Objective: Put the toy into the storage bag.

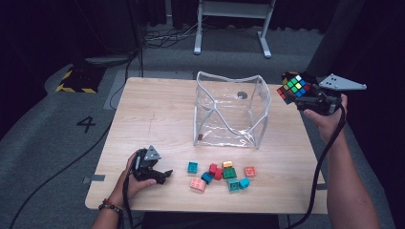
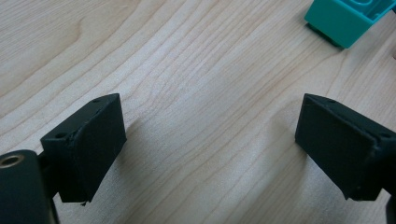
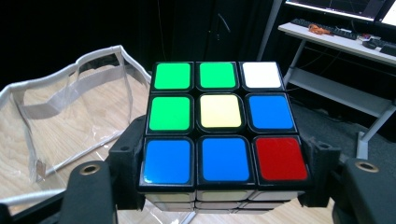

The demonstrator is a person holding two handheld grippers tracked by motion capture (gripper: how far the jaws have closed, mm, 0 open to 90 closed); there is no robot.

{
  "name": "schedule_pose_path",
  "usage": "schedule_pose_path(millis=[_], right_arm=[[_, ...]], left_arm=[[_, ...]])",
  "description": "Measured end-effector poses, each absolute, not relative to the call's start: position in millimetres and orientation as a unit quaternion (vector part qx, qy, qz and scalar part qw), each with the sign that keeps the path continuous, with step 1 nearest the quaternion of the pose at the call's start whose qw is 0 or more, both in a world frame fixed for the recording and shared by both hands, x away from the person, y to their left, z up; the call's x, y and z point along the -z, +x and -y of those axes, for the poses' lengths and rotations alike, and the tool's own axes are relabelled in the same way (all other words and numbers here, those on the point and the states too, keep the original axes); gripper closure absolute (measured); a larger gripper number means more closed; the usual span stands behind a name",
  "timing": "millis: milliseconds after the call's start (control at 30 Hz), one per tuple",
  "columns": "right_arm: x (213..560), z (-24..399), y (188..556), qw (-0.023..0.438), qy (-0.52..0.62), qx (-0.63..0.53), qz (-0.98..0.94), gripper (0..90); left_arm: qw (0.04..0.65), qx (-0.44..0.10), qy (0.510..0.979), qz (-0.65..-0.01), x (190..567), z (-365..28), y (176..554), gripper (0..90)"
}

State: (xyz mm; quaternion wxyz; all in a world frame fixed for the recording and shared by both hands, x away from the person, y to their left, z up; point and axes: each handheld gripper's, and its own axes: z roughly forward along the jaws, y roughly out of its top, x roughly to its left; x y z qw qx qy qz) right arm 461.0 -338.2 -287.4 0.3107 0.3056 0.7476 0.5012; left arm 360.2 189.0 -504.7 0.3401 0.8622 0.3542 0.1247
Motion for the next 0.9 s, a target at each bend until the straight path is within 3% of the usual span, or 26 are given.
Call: schedule_pose_path(millis=[900], right_arm=[[265.6,291.6,477.3,0.282,0.275,-0.529,-0.752,34.1]], left_arm=[[0.339,-0.125,0.863,-0.352,504.5,-189.1,360.4,8.7]])
